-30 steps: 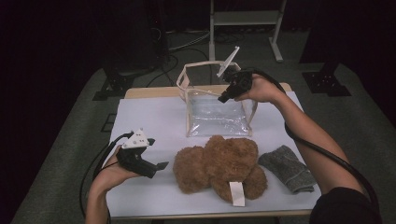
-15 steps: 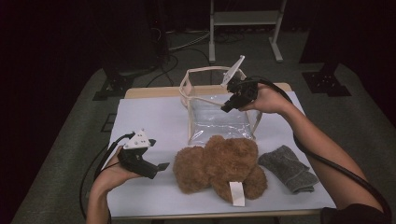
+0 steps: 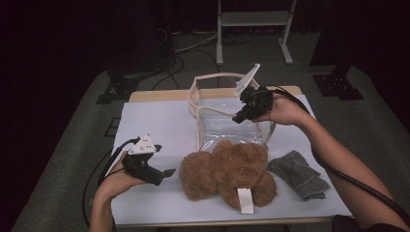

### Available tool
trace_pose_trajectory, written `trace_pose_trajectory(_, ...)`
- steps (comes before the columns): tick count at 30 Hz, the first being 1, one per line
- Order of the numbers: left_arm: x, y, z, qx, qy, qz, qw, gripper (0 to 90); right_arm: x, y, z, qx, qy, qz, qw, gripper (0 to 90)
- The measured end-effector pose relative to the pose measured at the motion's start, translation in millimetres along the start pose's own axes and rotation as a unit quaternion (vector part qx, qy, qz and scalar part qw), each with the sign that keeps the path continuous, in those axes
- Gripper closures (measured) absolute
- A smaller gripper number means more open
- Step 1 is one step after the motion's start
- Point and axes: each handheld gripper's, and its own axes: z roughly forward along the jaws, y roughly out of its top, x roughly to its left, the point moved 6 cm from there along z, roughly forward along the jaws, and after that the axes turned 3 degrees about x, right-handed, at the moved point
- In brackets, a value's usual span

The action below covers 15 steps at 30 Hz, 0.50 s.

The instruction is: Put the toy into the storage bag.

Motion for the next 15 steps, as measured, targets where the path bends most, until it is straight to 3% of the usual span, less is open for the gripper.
trace_pose_trajectory(9,0.2,-0.8,1.0,-0.001,-0.001,-0.003,1.0,5.4,-1.1,-0.7,0.4,-0.003,-0.009,0.007,0.9999,86.0)
trace_pose_trajectory(11,0.5,-1.4,0.9,0.001,-0.001,-0.001,1.0,5.4,-3.2,0.0,-0.3,-0.011,-0.011,0.012,0.9998,78.8)
trace_pose_trajectory(15,0.4,-1.5,1.2,0.001,-0.002,-0.002,1.0,5.4,-2.9,0.5,-2.4,-0.012,-0.012,0.013,0.9998,76.8)
